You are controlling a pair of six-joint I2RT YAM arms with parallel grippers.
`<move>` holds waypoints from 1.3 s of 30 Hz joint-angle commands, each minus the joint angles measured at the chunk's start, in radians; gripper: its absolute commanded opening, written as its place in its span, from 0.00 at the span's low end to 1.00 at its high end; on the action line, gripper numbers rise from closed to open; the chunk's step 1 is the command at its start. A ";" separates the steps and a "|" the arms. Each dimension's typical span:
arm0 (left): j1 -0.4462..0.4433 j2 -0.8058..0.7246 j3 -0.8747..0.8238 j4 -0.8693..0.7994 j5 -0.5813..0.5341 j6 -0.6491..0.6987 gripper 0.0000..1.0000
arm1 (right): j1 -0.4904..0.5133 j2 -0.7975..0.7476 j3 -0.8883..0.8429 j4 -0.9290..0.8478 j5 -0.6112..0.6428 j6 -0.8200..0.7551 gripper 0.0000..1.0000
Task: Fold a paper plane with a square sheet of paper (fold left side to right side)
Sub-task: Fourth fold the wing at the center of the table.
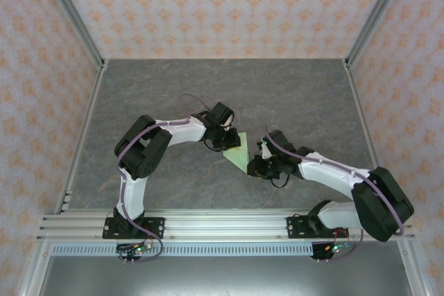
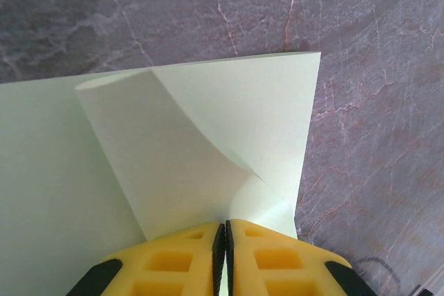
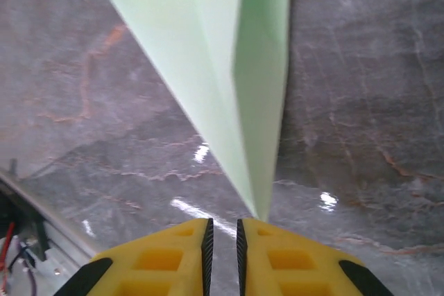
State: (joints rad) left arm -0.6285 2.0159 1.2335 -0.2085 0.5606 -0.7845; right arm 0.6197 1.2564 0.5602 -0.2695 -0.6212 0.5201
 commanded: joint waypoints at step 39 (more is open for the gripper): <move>-0.006 -0.016 -0.031 -0.020 -0.045 0.008 0.15 | -0.102 0.250 -0.131 0.214 0.018 0.135 0.05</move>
State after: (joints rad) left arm -0.6285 2.0140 1.2331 -0.2070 0.5610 -0.7845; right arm 0.5442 1.4918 0.5133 0.0444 -0.6704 0.6384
